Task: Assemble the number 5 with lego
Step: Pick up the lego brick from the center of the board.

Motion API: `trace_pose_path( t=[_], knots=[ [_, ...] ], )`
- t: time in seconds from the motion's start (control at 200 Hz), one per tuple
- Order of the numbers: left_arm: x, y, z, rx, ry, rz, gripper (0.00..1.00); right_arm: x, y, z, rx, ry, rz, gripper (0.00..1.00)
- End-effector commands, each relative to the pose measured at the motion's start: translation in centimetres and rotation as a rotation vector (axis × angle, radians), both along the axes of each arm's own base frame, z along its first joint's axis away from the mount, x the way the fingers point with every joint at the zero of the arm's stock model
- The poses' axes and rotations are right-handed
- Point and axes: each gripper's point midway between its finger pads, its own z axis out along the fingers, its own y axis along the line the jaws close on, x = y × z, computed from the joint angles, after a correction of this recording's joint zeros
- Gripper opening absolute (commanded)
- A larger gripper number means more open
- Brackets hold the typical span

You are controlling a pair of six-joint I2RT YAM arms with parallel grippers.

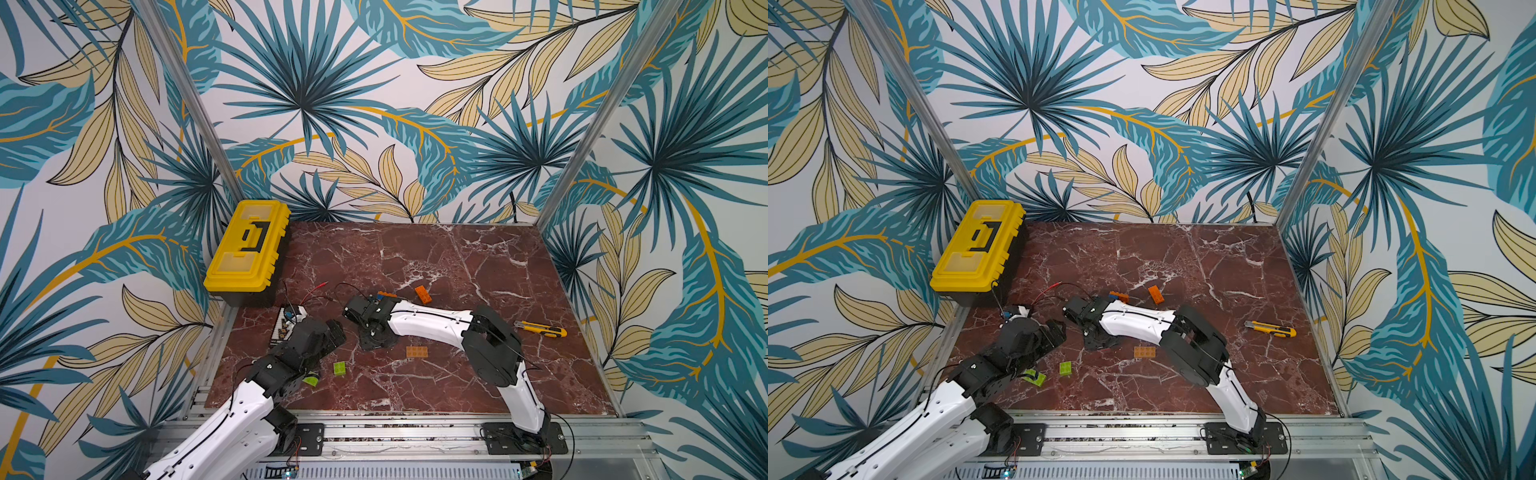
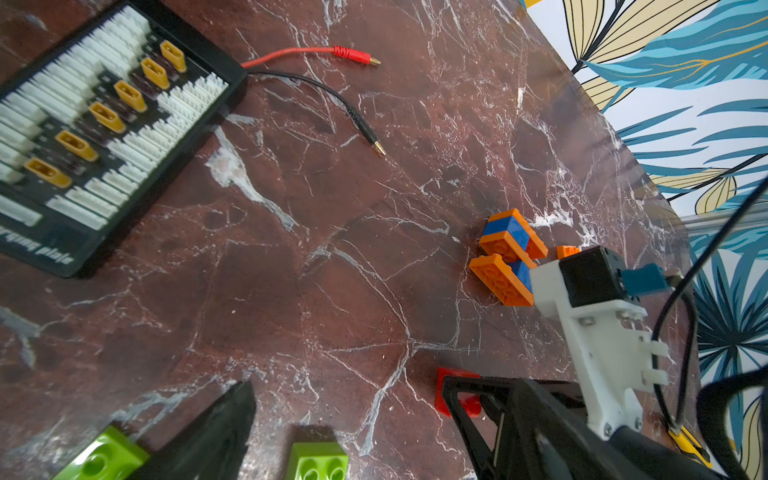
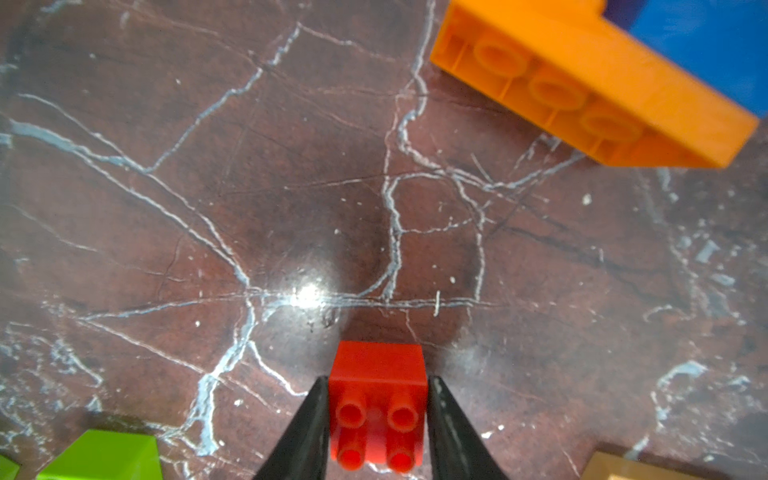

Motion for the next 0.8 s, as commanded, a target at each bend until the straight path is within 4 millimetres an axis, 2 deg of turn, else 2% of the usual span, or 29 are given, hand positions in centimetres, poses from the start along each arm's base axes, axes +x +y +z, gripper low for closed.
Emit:
trace_pose_path(
  t=[0.0,0.225,0.325,0.416,0.536,0.646,0.796],
  knots=[
    [-0.3,0.2,-0.7,0.015,0.009,-0.009,1.0,-0.3,-0.7,-0.1,-0.025,0.014,-0.004,0.35],
    [-0.2,0.0,-0.6,0.009,0.004,-0.017,1.0,-0.4,-1.1,0.1,-0.032,0.009,-0.007,0.35],
    [-0.1,-0.4,-0.5,0.0,-0.002,-0.037,1.0,-0.2,-1.4,1.6,-0.01,-0.027,-0.016,0.34],
    [0.1,-1.2,-0.2,-0.015,-0.014,-0.072,1.0,0.2,-2.6,3.2,0.016,-0.061,-0.049,0.34],
    [0.8,-2.9,0.4,-0.054,-0.041,-0.146,1.0,0.6,-5.4,4.4,0.058,-0.086,-0.125,0.33],
    [1.5,-5.3,1.0,-0.106,-0.052,-0.243,1.0,0.4,-8.9,4.7,0.059,-0.108,-0.192,0.33],
    [2.4,-9.4,1.2,-0.148,-0.027,-0.388,1.0,-0.7,-13.2,3.1,0.075,-0.071,-0.293,0.32]
  ],
)
